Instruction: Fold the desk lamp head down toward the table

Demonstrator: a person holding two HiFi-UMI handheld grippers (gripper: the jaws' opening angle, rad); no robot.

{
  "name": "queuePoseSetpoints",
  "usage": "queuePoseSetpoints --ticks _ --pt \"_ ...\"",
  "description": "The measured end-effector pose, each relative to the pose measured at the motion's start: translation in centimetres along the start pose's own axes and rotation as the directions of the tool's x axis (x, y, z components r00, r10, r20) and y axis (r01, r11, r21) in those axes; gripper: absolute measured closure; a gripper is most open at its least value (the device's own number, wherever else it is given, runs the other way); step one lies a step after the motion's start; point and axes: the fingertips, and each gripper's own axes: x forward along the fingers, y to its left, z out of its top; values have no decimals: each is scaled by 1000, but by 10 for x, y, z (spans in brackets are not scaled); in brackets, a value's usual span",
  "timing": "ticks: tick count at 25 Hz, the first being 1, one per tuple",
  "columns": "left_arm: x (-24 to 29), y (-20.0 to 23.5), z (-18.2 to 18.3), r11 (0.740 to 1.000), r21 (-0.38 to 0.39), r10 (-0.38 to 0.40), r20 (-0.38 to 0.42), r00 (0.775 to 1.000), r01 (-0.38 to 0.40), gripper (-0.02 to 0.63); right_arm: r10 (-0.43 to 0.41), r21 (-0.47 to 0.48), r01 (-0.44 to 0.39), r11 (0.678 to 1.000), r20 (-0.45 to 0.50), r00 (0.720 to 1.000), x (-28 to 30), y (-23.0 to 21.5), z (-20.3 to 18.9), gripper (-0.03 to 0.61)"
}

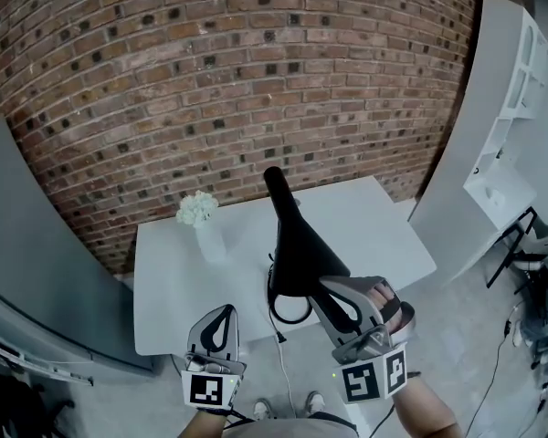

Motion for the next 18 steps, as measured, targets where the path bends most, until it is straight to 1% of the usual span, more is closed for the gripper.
queuePoseSetpoints --ticks 8,11,16,18 --pt "1 -1 -5 1000 13 14 -12 1000 -14 606 91 64 -87 994 -51 995 2 36 -21 495" --pt "2 -2 -3 1000 11 14 -3 1000 -14 606 129 75 -124 989 -72 989 4 51 -29 487" --pt "1 -1 -7 1000 -2 29 -21 999 -29 606 184 88 -176 980 -92 979 10 69 -41 476" --pt "1 -1 -8 1000 6 30 -20 999 -30 605 209 94 -200 975 -99 973 13 76 -46 471"
